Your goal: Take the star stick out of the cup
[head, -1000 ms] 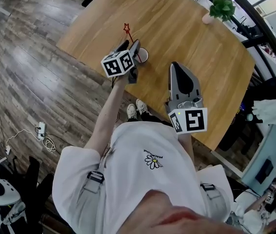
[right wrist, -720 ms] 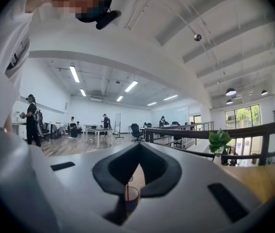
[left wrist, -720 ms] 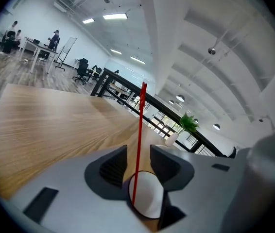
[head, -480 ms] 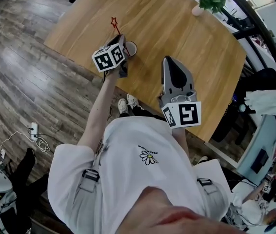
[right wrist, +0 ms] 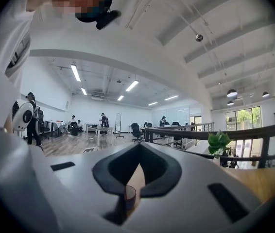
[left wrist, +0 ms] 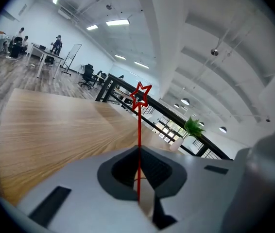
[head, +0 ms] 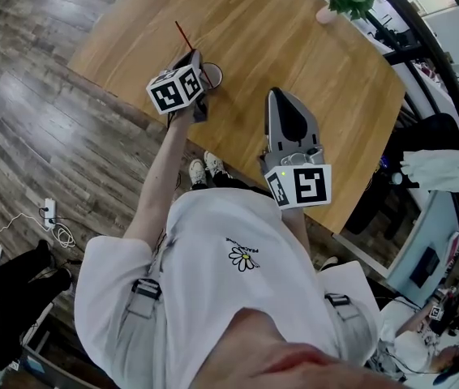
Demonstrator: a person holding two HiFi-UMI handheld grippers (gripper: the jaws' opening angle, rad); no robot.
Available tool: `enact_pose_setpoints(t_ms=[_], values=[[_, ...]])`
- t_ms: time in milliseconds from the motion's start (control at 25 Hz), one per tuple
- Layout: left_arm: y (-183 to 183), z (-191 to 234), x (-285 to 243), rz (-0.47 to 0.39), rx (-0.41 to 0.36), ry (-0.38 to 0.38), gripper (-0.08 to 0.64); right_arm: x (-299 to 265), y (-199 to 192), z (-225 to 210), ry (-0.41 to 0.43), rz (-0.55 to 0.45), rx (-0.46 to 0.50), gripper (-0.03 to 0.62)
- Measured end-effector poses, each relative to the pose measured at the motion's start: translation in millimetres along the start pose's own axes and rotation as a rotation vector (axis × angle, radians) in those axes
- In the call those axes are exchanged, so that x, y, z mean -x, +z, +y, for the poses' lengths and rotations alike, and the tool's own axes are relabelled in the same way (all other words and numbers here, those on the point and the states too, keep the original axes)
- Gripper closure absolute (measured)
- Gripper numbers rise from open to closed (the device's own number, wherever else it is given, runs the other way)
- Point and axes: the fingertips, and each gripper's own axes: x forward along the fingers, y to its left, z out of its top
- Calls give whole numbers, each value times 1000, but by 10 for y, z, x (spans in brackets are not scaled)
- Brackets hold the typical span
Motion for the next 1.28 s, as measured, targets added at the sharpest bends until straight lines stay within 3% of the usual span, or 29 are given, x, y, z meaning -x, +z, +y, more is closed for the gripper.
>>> enact_pose_setpoints(t_ms=[80,240,520,800,1000,1200,1280], values=[[68,-17,15,-16,-22,2,540,-19,-5,-2,7,-1,-2,586],[258,-137,62,-45,-139,5,540,-39,-11,-8,19,-5,-10,586],[808,-603,423,-161,-307,-60,541,-174,60,97,77,-46,-39,586],[1372,-1125,1065,-331,-537,-64,541,-250,101,260,119,-74,-32,586],[1478,-1385,1528,-434,-680,-16,541,-301,75,334,143,-73,-6,586],[1309,-1503,1813,-528,-706,-48,541,-342,70,399,152,-82,40,586],[1187,-1427,1870,-520,-691,-30,541,-360,55,443,152,-72,53,586]])
